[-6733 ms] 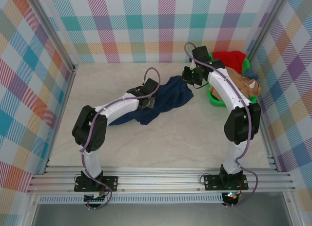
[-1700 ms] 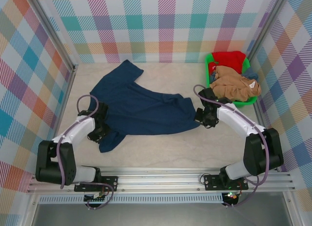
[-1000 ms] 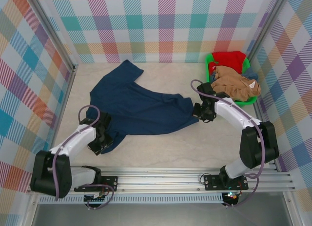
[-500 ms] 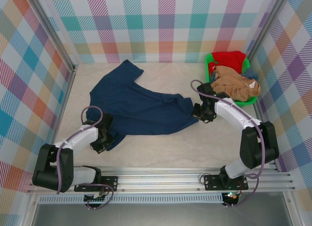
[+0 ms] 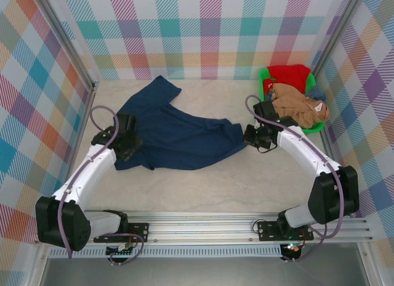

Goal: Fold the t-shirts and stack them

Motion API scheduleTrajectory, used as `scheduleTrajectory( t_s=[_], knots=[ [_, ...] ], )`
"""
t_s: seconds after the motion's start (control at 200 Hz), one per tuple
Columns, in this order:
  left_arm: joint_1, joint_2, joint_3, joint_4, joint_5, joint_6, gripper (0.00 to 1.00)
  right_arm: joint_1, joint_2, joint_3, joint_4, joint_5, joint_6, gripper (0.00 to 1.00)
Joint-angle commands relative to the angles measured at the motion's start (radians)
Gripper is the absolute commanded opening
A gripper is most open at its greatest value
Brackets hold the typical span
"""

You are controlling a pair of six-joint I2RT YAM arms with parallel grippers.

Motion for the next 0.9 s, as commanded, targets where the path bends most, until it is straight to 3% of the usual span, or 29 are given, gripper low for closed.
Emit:
scheduleTrajectory(
  t_s=[0.0,0.37,0.565,0.74,0.895],
  knots=[
    [-0.015,0.010,0.156,0.035,-0.036,0.038,0.00,-0.003,-0.067,0.133,0.052,-0.011,-0.057,0.00],
    [-0.015,-0.137,0.477,0.254,-0.110,0.145,0.00,-0.003,-0.273,0.402,0.166,0.038,-0.165,0.00],
    [-0.015,-0.186,0.633,0.351,-0.087,0.231,0.00,-0.003,-0.364,0.505,0.231,0.030,-0.225,0.00],
    [-0.014,-0.152,0.802,0.388,-0.088,0.259,0.00,-0.003,-0.365,0.610,0.286,0.028,-0.213,0.00],
    [-0.015,-0.032,0.962,0.340,-0.063,0.269,0.00,-0.003,-0.302,0.651,0.300,0.010,-0.173,0.00]
  ],
)
